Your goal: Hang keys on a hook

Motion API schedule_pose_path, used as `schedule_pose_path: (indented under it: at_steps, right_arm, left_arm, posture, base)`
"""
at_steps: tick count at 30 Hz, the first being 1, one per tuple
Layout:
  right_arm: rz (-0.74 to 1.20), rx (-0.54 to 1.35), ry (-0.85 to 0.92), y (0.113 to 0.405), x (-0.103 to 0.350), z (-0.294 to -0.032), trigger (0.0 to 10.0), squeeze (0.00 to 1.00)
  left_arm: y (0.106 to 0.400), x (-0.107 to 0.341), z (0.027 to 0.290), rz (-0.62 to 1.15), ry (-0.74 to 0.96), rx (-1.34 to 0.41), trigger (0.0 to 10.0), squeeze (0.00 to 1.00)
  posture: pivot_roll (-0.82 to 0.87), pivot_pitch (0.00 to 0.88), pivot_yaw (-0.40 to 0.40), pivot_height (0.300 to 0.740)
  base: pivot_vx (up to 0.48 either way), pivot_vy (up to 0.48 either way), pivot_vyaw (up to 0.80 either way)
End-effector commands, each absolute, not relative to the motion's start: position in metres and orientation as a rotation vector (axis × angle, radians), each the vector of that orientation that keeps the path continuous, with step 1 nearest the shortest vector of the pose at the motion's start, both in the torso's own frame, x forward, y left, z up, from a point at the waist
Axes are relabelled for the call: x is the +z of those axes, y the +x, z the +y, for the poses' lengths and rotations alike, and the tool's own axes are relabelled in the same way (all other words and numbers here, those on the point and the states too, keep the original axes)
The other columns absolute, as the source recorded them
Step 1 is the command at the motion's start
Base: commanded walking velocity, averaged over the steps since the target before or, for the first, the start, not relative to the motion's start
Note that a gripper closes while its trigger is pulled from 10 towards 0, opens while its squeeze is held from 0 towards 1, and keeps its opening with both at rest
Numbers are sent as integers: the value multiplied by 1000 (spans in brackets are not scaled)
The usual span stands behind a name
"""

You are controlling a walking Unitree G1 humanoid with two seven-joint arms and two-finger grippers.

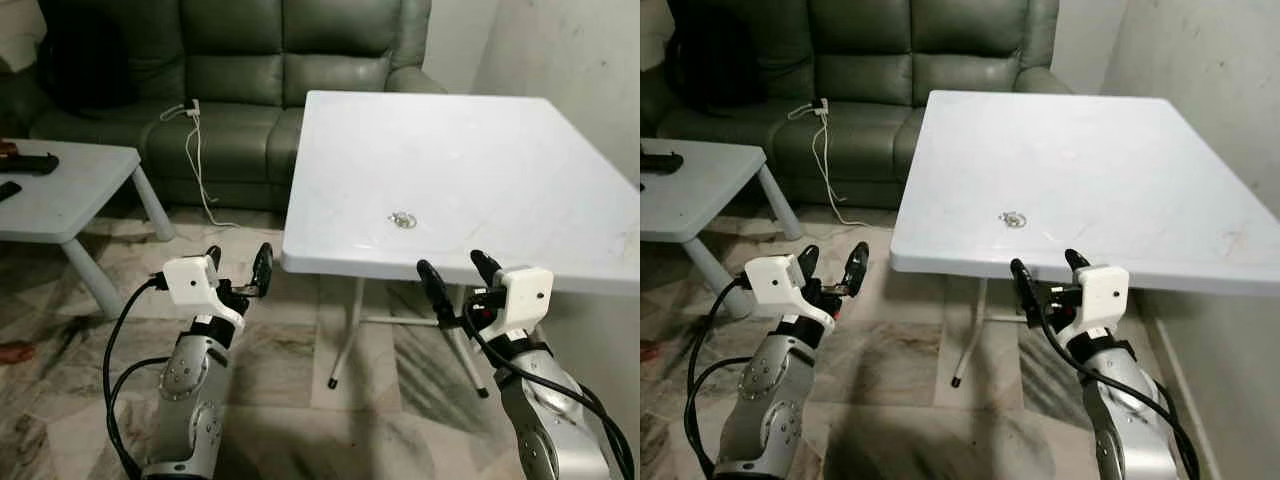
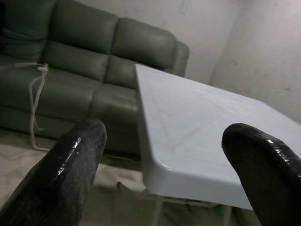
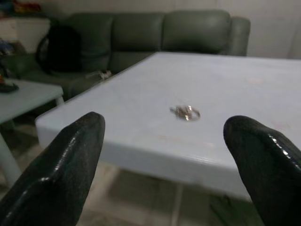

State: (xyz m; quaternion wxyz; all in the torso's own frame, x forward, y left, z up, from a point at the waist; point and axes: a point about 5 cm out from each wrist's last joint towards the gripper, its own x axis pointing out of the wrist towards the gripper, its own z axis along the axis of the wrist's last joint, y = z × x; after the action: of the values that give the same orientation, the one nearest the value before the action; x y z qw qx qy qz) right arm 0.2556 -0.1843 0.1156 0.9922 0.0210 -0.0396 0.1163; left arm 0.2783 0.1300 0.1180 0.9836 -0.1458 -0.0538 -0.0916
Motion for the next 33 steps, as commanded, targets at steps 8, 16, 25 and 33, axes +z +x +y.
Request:
schedule_pose_path:
  at_steps: [8, 16, 25, 33]
  right_arm:
    - [-103, 235, 52, 257, 121, -184, 10000, 0]
    - [-101, 250, 58, 257, 121, -182, 10000, 0]
    - [-103, 257, 61, 258, 122, -180, 10000, 0]
    - [-105, 259, 63, 259, 122, -180, 10000, 0]
  left_arm:
    - [278, 117, 132, -81, -289, -171, 10000, 0]
    - [277, 118, 133, -87, -297, -171, 10000, 0]
    - [278, 119, 133, -90, -299, -175, 10000, 0]
    - [278, 119, 132, -88, -303, -176, 10000, 0]
  posture:
    - [-75, 0, -44, 740]
    - [-68, 0, -45, 740]
    - [-66, 3, -47, 740]
    - [-66, 1, -47, 740]
  base:
    - [0, 0, 0]
    - [97, 0, 0]
    - [378, 0, 0]
    - [385, 0, 0]
